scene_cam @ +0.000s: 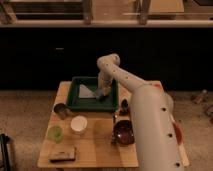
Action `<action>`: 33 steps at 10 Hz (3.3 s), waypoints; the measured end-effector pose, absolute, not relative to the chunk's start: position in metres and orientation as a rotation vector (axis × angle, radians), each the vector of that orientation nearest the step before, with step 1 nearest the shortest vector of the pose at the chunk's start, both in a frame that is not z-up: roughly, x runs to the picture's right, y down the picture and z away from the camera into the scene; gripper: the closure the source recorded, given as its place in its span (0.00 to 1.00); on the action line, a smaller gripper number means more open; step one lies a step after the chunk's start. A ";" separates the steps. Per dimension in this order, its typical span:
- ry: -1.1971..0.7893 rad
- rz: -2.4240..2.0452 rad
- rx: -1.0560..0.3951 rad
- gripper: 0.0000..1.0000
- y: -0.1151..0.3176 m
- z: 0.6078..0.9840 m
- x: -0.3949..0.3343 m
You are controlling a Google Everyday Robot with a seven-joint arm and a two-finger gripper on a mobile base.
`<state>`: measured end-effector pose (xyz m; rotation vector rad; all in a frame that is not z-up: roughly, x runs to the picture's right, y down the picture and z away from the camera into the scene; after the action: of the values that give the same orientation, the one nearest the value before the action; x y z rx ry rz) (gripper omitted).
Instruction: Wipe tray with sponge
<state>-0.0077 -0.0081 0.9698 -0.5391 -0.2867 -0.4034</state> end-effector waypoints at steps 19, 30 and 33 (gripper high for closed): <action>-0.310 -0.563 -0.633 1.00 0.008 0.959 -0.014; -0.396 -0.618 -0.607 1.00 0.017 0.962 -0.059; -0.386 -0.682 -0.690 1.00 0.042 0.955 -0.049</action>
<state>-0.0494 0.0419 0.9546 -0.6898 -0.3862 -0.6824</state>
